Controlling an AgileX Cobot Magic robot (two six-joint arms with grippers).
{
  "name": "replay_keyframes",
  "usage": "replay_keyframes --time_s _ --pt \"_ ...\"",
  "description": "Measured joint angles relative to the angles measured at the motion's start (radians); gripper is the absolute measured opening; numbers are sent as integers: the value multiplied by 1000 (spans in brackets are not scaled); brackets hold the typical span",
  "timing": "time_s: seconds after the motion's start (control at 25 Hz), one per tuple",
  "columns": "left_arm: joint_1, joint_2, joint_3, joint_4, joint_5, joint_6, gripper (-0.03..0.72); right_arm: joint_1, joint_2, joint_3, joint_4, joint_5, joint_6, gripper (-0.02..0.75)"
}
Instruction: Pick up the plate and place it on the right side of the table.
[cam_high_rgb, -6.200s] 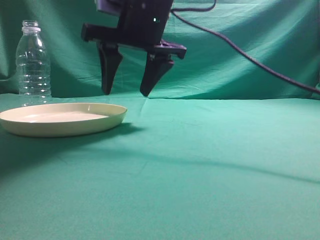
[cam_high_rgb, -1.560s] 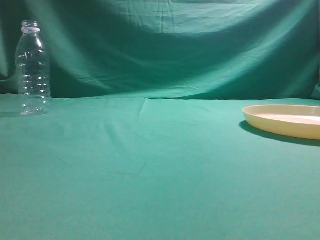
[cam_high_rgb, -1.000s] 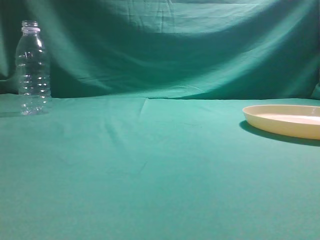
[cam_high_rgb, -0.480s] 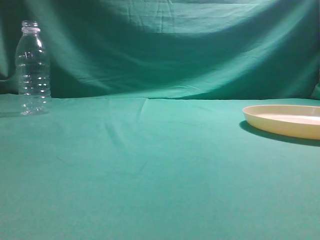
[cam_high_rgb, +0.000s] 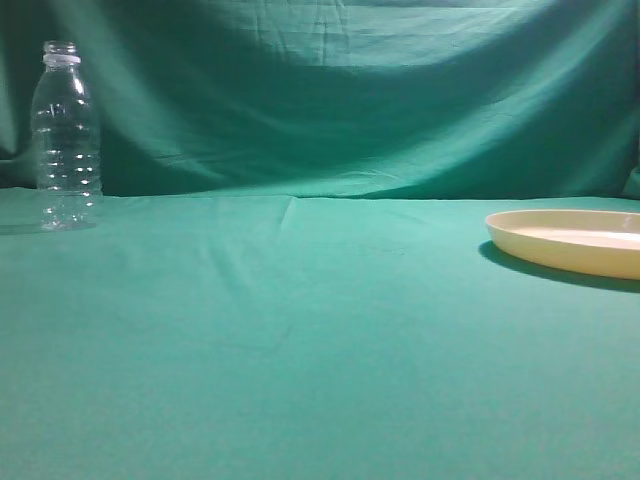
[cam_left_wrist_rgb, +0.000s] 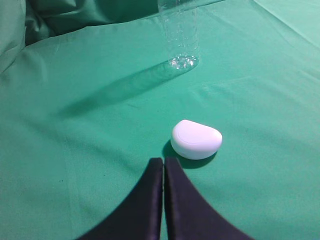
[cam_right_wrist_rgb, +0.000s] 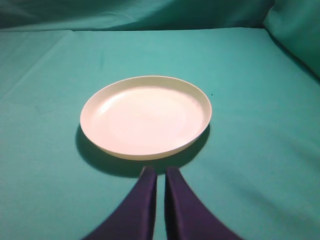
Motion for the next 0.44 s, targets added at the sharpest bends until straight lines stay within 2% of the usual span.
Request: replay_keyframes --time_s 0.44 --pt "0 0 0 0 0 0 0 0 0 0 0 0 2 48"
